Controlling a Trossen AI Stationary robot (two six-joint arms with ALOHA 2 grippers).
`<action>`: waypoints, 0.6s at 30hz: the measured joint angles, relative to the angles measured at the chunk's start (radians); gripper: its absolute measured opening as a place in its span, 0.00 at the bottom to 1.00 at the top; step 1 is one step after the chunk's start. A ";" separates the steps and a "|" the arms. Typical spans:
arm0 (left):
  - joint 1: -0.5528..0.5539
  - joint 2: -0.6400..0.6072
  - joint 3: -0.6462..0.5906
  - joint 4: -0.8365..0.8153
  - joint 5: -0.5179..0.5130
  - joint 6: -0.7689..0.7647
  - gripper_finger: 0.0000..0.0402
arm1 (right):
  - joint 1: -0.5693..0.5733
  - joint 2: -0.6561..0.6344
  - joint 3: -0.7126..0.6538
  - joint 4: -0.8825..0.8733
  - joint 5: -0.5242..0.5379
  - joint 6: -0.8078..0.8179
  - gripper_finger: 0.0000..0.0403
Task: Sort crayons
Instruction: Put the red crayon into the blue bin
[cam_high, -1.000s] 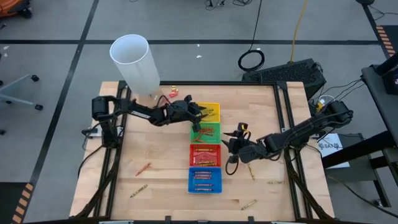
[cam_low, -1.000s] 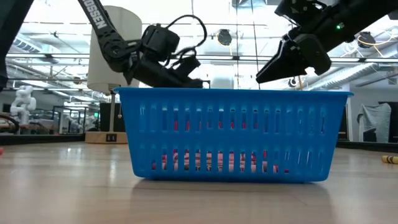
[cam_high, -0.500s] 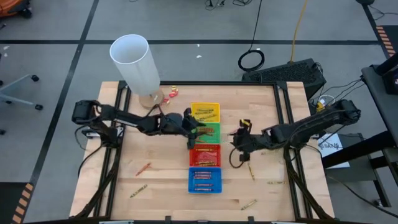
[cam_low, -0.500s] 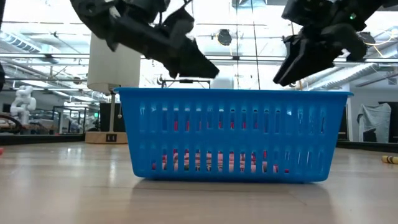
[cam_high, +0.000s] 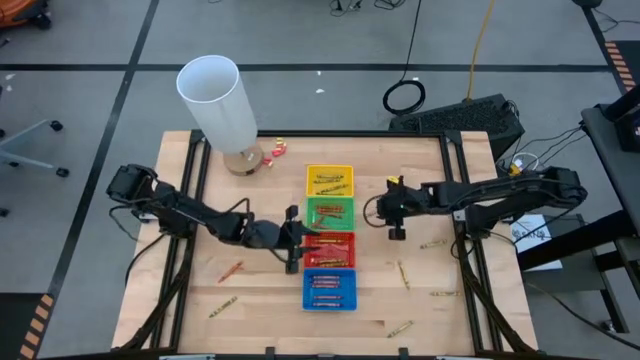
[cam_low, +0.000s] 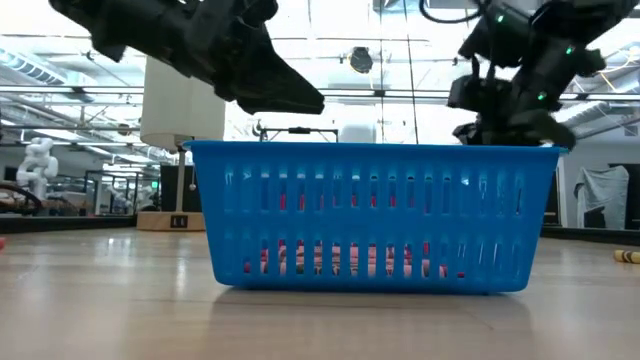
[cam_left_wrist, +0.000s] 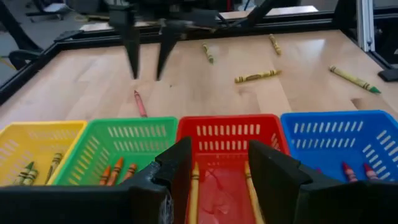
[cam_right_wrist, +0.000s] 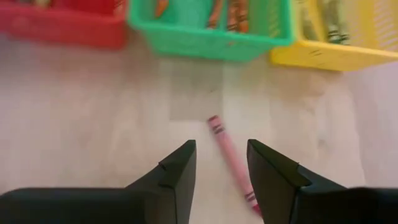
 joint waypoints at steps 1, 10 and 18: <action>-0.015 0.000 -0.001 0.001 -0.019 0.000 0.39 | -0.017 0.007 -0.009 0.032 -0.001 0.000 0.31; -0.072 0.006 -0.003 0.002 -0.099 -0.001 0.39 | -0.127 0.155 -0.023 0.080 -0.110 -0.085 0.30; -0.109 0.006 -0.003 -0.001 -0.124 0.000 0.39 | -0.158 0.259 -0.020 0.114 -0.111 -0.087 0.30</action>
